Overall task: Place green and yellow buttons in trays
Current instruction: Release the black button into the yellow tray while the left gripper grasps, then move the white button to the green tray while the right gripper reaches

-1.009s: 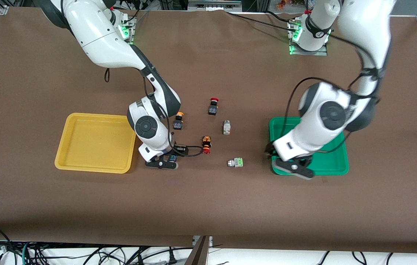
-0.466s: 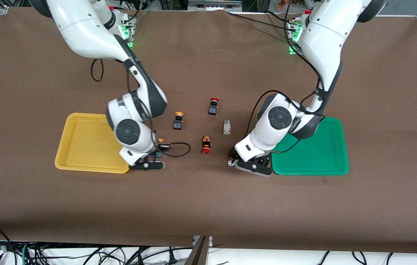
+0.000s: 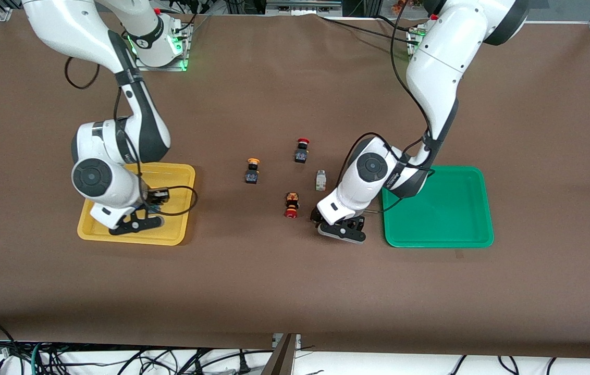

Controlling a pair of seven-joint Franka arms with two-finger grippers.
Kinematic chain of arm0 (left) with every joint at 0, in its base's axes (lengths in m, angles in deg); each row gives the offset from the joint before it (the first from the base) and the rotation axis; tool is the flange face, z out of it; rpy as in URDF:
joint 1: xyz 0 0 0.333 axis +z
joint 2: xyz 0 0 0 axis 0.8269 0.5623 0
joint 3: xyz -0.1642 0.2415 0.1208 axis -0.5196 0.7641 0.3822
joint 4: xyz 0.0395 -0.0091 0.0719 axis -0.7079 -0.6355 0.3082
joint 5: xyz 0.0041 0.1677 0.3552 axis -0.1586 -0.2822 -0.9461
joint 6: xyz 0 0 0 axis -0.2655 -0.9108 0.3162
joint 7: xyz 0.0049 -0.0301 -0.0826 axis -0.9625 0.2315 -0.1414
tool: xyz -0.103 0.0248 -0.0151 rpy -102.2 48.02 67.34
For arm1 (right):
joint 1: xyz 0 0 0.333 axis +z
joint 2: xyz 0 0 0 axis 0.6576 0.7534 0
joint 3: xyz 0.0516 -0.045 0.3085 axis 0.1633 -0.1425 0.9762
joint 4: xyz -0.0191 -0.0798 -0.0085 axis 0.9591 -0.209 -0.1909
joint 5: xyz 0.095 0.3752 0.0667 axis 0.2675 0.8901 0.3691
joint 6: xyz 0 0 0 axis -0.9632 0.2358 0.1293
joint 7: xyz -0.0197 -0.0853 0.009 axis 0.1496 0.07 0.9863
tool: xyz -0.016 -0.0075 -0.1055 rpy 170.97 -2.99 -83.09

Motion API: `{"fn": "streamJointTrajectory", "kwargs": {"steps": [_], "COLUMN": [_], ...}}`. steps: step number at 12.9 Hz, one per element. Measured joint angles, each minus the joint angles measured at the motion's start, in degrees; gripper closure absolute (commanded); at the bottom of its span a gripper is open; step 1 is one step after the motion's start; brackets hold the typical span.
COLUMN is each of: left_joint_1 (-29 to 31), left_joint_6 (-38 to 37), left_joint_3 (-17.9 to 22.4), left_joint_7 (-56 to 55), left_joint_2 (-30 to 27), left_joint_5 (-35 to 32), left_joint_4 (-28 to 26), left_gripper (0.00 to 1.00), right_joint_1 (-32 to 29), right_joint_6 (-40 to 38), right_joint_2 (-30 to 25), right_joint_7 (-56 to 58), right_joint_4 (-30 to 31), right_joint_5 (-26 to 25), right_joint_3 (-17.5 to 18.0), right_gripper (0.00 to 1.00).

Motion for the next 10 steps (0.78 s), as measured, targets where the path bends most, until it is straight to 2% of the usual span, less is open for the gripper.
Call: {"fn": "streamJointTrajectory", "kwargs": {"steps": [2, 3, 6, 8, 10], "left_joint_1": [-0.22, -0.27, -0.31, -0.31, -0.31], "left_joint_6": [0.35, 0.36, 0.36, 0.42, 0.51], "left_joint_3": [0.01, 0.01, 0.19, 0.97, 1.51], "left_joint_7": [-0.98, -1.22, -1.36, -1.37, -1.37], "left_joint_2": [0.75, 0.85, 0.93, 0.94, 0.93], "left_joint_5": [-1.59, -1.79, -1.84, -2.14, -2.43], "left_joint_4": [0.0, 0.0, 0.0, 0.03, 0.24], "left_gripper": [0.0, 0.0, 0.02, 0.29, 0.3], "right_joint_1": [-0.29, -0.38, -0.06, 1.14, 4.22], "right_joint_6": [6.85, 7.86, 5.42, 2.55, 2.53], "right_joint_2": [-0.77, -0.79, -2.03, -3.2, -3.27], "right_joint_7": [1.11, 1.1, -0.1, -7.35, -20.53], "right_joint_4": [7.25, 8.62, 7.92, 5.95, 5.09], "right_joint_5": [0.02, 0.05, 3.32, 5.9, 6.23], "right_joint_3": [-1.12, -1.13, 0.06, 4.02, 9.17], "right_gripper": [0.16, 0.11, 0.09, 0.09, 0.09]}}
